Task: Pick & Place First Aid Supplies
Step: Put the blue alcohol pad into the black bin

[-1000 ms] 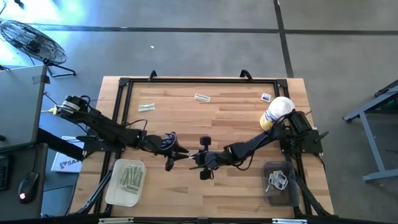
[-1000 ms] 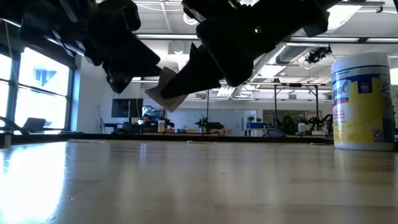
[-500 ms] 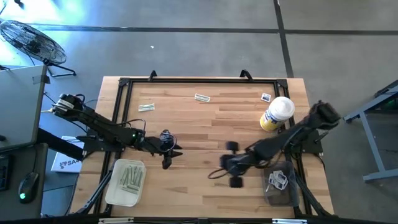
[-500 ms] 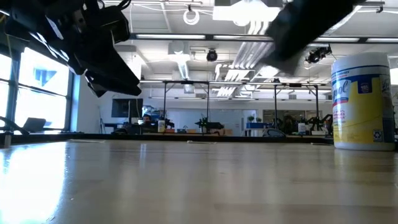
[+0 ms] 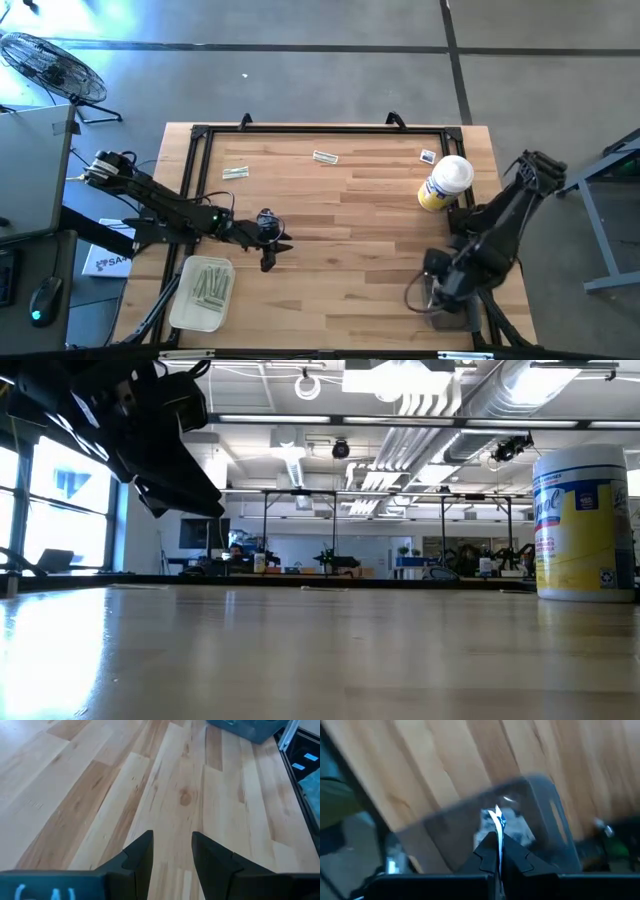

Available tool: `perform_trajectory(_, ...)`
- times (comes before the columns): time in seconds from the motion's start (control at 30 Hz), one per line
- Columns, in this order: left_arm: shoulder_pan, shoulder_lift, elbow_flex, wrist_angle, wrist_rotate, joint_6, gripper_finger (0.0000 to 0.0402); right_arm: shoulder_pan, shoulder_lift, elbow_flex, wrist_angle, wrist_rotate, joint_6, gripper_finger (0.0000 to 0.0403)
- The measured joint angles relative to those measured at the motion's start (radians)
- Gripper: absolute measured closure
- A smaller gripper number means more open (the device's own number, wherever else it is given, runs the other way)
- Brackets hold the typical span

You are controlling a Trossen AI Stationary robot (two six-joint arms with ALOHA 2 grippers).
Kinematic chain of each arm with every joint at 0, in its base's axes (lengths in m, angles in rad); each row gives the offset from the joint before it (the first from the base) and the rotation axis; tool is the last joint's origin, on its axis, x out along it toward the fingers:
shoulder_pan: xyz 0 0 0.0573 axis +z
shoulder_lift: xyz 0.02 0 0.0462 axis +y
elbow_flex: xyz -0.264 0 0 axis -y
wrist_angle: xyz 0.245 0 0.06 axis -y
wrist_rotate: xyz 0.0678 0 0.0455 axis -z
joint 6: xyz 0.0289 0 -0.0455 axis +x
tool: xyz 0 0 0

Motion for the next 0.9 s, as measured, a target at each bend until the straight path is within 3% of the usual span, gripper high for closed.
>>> perform_trajectory(0.23,0.000,0.000,0.000,0.004,0.001,0.000,0.0269,0.117,0.099,0.000,-0.027,0.022,0.135,0.0402)
perform_trajectory(0.57,0.000,0.000,0.000,0.005,0.008,-0.038,0.0269,0.150,0.303,-0.001,-0.045,0.027,0.213,0.0402)
perform_trajectory(0.73,0.000,0.000,0.000,0.005,0.033,-0.060,0.0269,0.155,0.317,-0.002,-0.048,0.101,0.274,0.0394)
perform_trajectory(0.9,0.000,0.000,0.000,0.005,0.039,-0.080,0.0269,0.162,0.314,-0.050,-0.017,0.073,0.295,0.0377)
